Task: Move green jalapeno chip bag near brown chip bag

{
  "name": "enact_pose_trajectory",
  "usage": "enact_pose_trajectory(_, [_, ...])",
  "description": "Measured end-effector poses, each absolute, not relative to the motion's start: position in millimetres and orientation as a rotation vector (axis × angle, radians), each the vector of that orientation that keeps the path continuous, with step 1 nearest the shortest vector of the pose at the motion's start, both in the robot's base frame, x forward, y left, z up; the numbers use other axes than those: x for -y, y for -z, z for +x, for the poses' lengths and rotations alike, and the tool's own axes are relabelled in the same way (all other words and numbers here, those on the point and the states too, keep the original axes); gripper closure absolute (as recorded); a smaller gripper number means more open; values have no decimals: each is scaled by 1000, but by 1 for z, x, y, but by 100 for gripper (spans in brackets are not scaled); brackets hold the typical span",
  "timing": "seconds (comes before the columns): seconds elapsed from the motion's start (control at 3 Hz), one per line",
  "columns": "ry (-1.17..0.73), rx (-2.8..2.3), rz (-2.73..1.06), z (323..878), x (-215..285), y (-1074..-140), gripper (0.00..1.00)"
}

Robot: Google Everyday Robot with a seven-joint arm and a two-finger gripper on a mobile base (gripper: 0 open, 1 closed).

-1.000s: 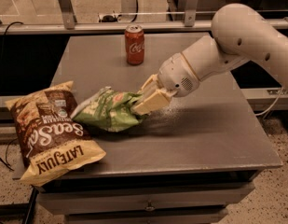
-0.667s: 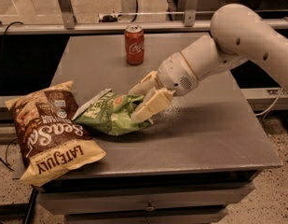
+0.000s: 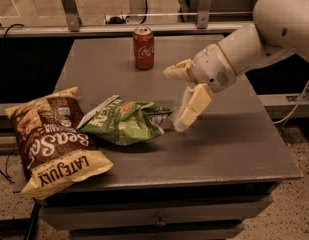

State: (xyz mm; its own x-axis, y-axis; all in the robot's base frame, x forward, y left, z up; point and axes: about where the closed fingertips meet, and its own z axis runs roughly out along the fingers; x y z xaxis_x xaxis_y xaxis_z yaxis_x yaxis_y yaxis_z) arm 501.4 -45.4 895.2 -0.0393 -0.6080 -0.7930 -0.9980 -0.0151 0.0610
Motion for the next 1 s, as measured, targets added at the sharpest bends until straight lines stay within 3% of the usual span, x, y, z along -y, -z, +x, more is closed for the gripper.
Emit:
enact_pose_trajectory(0.33, [-746, -1717, -1622, 521, 113, -919, 0])
enact_pose_trajectory(1.0, [-716, -1698, -1611, 527, 115, -933, 0])
